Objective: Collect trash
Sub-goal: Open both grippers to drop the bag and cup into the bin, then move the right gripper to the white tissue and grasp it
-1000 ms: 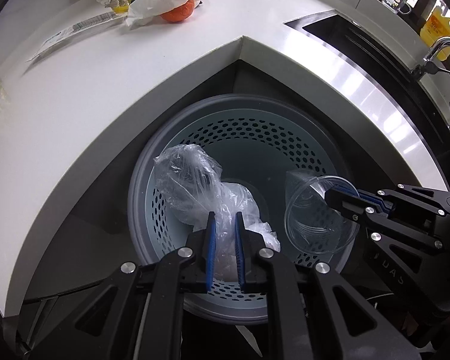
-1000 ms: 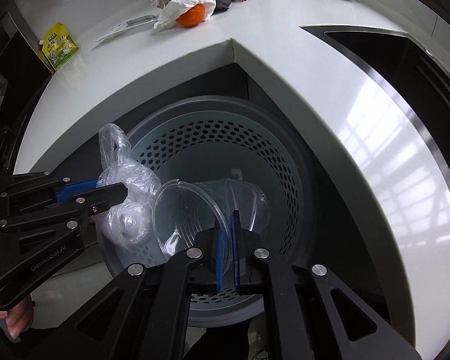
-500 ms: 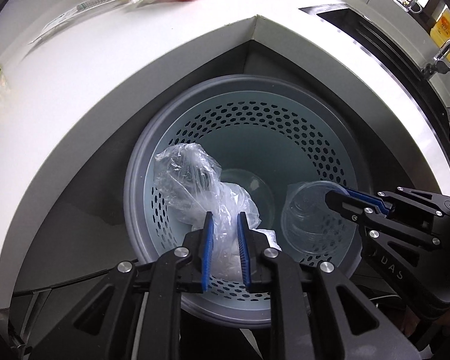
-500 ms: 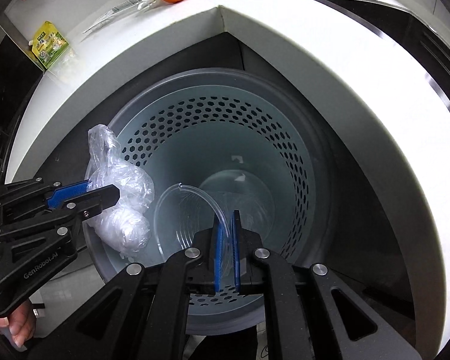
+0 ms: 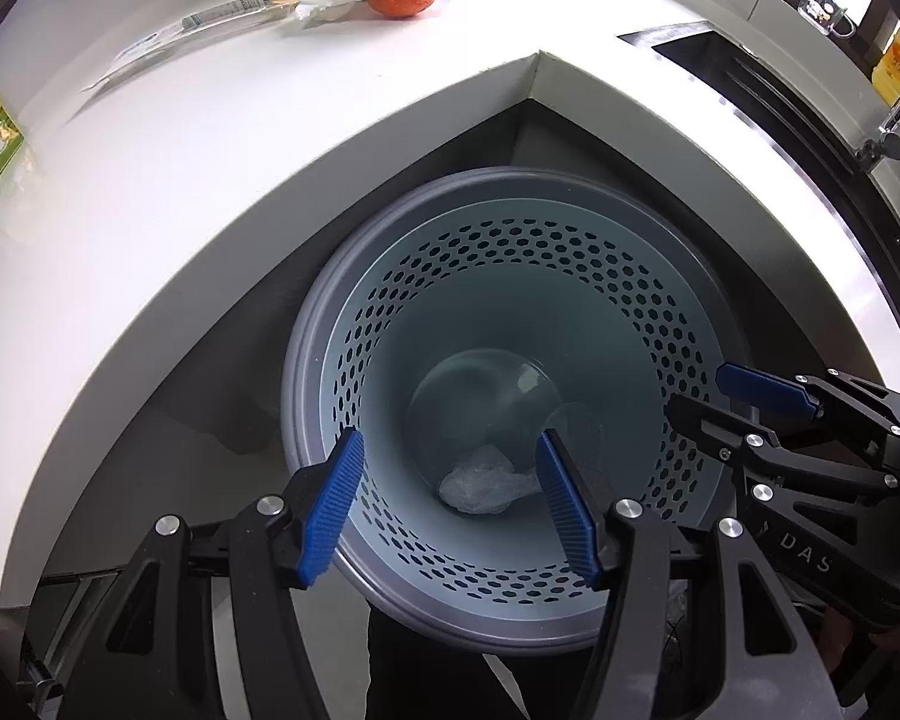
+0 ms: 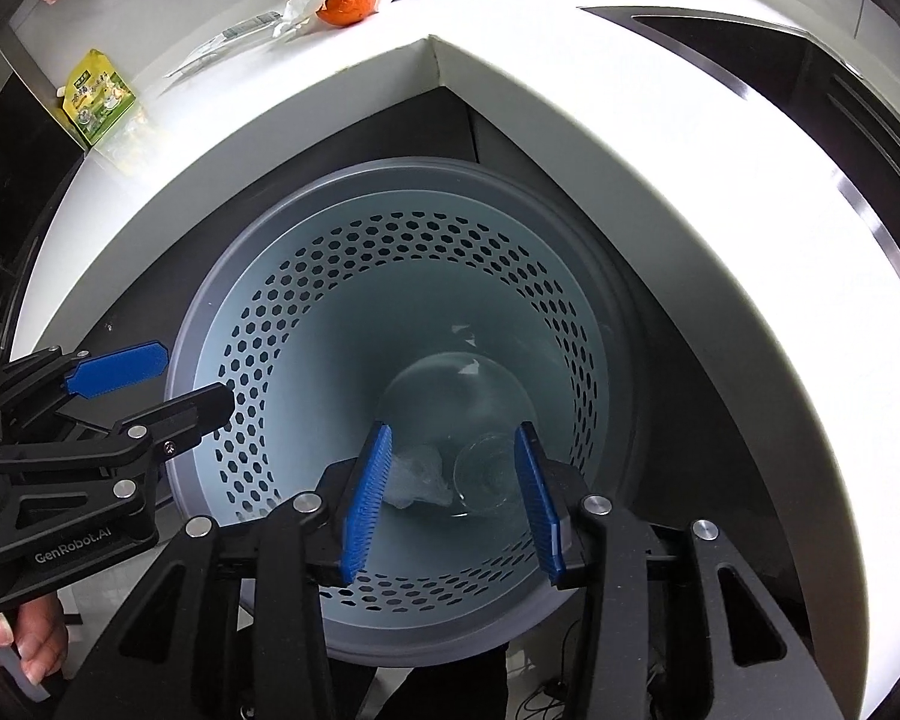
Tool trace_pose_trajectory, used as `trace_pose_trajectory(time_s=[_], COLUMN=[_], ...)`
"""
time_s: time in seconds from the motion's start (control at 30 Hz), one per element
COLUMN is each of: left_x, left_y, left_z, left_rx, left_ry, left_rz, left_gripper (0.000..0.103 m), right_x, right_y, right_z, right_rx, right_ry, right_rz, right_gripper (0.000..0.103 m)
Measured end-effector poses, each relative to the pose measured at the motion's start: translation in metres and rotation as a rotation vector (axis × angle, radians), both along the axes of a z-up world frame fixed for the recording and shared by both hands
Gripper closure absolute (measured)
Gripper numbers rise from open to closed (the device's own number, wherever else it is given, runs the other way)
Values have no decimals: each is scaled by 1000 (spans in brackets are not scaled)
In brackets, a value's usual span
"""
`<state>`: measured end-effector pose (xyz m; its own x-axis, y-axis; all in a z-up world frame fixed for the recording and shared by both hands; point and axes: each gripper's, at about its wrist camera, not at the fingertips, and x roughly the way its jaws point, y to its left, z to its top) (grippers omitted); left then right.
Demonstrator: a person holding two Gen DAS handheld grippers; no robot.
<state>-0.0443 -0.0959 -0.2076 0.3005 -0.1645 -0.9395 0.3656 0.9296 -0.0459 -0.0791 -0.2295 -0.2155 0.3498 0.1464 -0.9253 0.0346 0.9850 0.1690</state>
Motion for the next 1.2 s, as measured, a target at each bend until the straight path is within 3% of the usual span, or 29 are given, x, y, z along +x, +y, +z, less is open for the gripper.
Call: trace_pose_trajectory(time_s=[0.33,0.77,1.2], left_x=[-1,-13,-7], left_y=[6,12,39], left_z=[14,66,123], left_rx=[-2,-35,-72], left_ry=[-24,-110,-229], left_rz=[34,104,184], left_gripper=[41,37,26], right_x=[-17,-46,-21], right_y=[-17,-34,-14], right_z=[8,54,105], right_rx=[-3,20,26], right_ry=[-9,-100,-212], right_rz=[-19,24,77], right_gripper=[62,56,52])
